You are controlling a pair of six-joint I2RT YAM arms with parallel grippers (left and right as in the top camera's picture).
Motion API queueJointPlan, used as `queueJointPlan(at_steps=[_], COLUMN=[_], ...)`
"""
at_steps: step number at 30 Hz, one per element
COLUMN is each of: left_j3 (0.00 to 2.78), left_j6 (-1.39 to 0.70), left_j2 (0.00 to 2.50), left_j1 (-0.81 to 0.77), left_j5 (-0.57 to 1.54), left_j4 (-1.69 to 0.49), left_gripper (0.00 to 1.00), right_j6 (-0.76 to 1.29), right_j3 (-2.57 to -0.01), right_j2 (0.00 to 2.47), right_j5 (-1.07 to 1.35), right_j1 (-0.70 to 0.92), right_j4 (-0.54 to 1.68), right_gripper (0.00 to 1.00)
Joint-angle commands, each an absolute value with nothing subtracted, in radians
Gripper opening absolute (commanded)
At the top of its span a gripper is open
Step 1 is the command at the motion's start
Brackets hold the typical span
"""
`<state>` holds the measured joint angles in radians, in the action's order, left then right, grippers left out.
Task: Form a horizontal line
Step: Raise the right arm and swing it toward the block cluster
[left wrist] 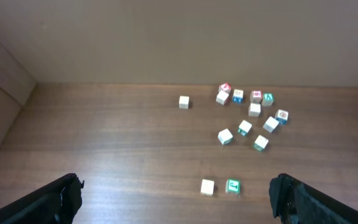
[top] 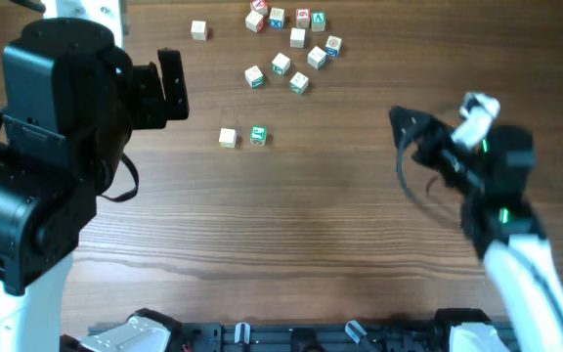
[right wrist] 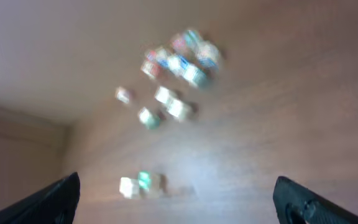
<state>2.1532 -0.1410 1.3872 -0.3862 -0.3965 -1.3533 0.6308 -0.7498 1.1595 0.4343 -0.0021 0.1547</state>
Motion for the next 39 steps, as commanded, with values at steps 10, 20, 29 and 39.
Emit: queueJointPlan(at_steps=[10, 20, 29, 39], left_j3=[2.154, 2.09, 1.716, 1.547], left_j6=[-0.147, -0.286, -0.458, -0.506], left_j2=[1.385, 1.394, 1.393, 1.393], left_j1=[-0.384, -0.379, -0.38, -0.38], left_j5=[-0.408, -0.35, -0.341, -0.332], left_j4=[-1.352, -1.681, -1.684, -1.678], left_gripper=[1.0, 1.0, 1.0, 1.0], right_j6=[0.512, 0.508, 0.506, 0.471], right_j3=[-0.979, -0.979, -0.978, -0.978], right_j2=[1.421, 1.421, 1.421, 1.421], right_j5=[0.581, 0.515, 0.436, 0.336], right_j1=[0.117, 0.216, 0.221, 0.221], right_j4=[0.413, 0.435, 0.435, 0.38], right_gripper=[0.99, 1.0, 1.0, 1.0])
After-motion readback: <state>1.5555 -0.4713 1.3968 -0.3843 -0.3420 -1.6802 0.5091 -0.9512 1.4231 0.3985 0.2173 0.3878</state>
